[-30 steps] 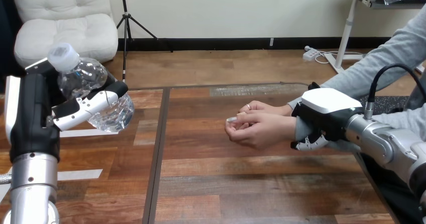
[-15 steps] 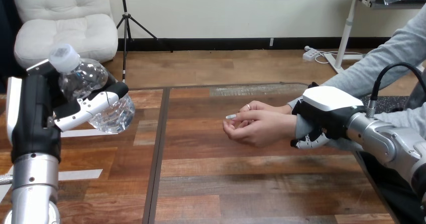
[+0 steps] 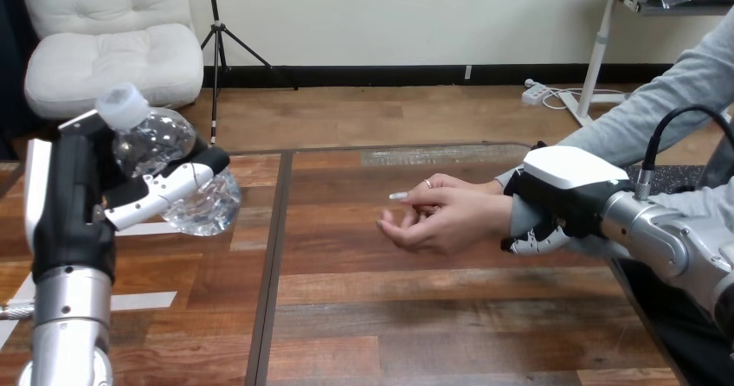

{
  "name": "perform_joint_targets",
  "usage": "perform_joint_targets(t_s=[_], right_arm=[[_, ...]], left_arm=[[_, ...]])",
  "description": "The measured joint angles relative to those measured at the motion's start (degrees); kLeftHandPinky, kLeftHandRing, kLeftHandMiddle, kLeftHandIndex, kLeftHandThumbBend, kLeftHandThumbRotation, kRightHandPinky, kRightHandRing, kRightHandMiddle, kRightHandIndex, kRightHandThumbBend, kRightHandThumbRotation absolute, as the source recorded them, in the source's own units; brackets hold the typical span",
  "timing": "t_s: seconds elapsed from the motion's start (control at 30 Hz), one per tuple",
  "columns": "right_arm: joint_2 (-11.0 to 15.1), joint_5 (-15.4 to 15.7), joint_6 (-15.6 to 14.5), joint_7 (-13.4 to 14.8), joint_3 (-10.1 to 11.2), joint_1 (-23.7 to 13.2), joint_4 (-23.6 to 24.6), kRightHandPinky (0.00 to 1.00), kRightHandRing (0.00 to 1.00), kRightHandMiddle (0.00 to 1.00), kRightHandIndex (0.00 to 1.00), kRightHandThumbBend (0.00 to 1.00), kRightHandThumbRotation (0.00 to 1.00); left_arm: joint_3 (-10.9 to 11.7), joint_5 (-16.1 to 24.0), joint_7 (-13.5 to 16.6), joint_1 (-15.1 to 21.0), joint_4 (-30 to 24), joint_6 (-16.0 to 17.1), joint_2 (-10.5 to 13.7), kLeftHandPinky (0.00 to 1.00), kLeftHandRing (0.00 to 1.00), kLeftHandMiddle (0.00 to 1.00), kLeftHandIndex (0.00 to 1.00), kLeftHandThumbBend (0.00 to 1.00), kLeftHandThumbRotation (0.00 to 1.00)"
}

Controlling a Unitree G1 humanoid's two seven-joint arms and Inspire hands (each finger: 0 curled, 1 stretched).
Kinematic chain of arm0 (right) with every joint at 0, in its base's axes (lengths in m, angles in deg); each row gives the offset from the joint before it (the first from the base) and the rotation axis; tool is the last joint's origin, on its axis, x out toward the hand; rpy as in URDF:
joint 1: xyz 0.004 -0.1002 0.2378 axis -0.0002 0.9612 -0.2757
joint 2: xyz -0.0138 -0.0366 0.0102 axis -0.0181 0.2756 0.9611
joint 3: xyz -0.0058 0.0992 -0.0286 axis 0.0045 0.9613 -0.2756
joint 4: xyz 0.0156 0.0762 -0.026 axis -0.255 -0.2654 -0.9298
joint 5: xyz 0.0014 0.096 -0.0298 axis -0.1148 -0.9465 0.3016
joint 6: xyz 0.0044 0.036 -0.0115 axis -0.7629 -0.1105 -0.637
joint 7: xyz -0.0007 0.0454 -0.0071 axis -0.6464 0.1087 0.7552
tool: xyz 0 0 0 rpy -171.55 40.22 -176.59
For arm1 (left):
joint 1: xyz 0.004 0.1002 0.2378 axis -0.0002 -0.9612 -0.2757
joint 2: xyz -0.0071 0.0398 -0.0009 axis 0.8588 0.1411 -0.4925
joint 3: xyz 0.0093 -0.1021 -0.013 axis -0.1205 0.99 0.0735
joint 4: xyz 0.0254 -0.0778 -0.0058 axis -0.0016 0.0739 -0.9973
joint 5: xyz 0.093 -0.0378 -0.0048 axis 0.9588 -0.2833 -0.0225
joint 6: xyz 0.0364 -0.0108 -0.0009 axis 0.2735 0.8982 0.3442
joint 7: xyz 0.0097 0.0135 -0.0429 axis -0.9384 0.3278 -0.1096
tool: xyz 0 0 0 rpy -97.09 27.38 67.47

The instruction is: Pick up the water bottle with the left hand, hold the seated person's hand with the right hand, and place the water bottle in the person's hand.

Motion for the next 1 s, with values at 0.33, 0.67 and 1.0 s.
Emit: perform_joint_targets(t_s=[0.33,0.67,1.0], right_arm=[[0.5,-1.3,0.3,-1.7,1.1,0.0,1.8,0.3,0.36,0.42,0.42,0.45,0.21],[0.7,-2.2,0.1,-2.9,1.7,0.0,3.1,0.31,0.37,0.43,0.42,0.45,0.23],[0.7,-2.3,0.0,-2.9,1.7,0.0,3.2,0.31,0.36,0.43,0.43,0.45,0.21]], left_arm=[[-0.5,0.0,-0.1,0.0,0.0,-0.7,-0.9,0.27,0.33,0.39,0.4,0.72,0.0],[-0.6,0.1,-0.1,0.0,0.0,-0.7,-0.9,0.27,0.33,0.39,0.4,0.72,0.0],[-0.6,0.0,-0.5,0.0,0.0,-0.7,-0.9,0.27,0.33,0.39,0.4,0.72,0.0]])
